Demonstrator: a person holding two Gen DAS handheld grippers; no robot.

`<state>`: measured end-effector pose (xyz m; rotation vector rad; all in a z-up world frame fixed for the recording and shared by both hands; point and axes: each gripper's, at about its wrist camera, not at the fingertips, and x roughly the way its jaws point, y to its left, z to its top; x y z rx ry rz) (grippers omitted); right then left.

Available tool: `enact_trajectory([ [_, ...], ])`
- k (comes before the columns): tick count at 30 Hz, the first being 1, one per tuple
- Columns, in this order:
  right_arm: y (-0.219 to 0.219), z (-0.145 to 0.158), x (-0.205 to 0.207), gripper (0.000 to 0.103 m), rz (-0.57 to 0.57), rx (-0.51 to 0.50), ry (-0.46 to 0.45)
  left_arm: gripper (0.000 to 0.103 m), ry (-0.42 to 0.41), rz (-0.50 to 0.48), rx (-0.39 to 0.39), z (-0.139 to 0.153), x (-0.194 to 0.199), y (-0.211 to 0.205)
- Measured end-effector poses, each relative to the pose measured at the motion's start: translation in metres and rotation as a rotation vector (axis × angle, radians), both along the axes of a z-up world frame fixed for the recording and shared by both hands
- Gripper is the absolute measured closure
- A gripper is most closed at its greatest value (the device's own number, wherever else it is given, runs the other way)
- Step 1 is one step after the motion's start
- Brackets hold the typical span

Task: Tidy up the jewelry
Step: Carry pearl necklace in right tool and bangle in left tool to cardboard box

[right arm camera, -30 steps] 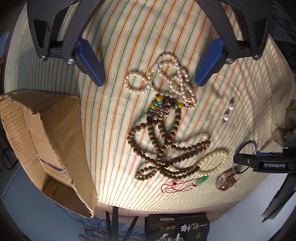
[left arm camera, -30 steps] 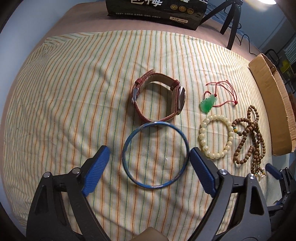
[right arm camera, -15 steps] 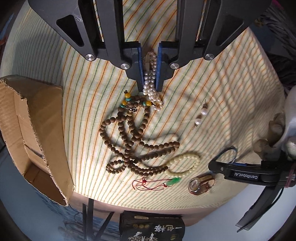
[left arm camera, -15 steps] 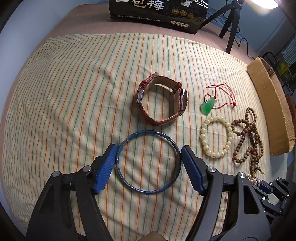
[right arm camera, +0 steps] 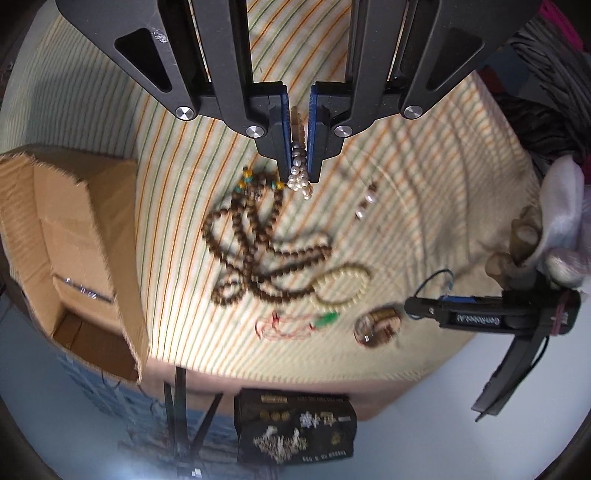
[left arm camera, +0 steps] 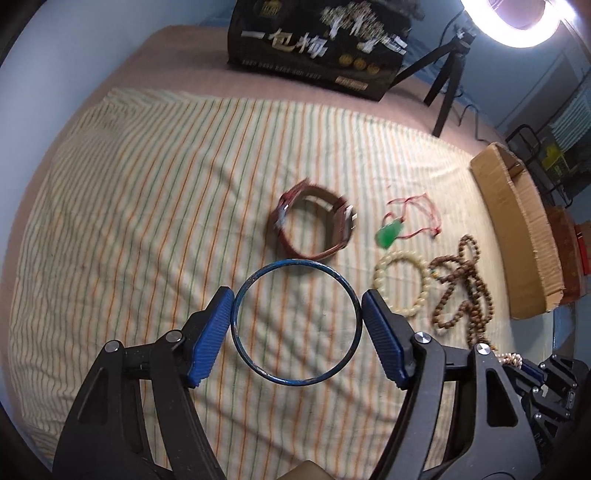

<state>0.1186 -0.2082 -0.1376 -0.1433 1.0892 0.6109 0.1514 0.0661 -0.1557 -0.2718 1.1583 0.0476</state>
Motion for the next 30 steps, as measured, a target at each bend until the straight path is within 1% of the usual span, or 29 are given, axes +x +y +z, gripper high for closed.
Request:
enact_trajectory([
  [6,-0.014,0.03,0.019,0.097,-0.044,0.055,-0.065,0.03,-0.068,-0.02,-0.038,0.031,0.003,-0.012],
  [12,-0.033,0.061,0.033,0.097,-0.098,0.095,-0.141,0.03,-0.152,-0.067,-0.051,0.064,0.008,-0.038],
  [16,-0.048,0.081,0.043,0.097,-0.144,0.115,-0.192,0.03,-0.188,-0.1,-0.081,0.082,0.01,-0.058],
  [19,-0.06,0.093,0.051,0.097,-0.177,0.118,-0.224,0.03,-0.207,-0.129,-0.087,0.09,0.015,-0.074],
  [23,-0.075,0.102,0.06,0.097,-0.222,0.122,-0.249,0.03,-0.241,-0.169,-0.084,0.101,0.023,-0.098],
  [30,-0.108,0.103,0.077,0.097,-0.307,0.105,-0.261,0.03,-0.277,-0.218,-0.122,0.113,0.045,-0.14],
])
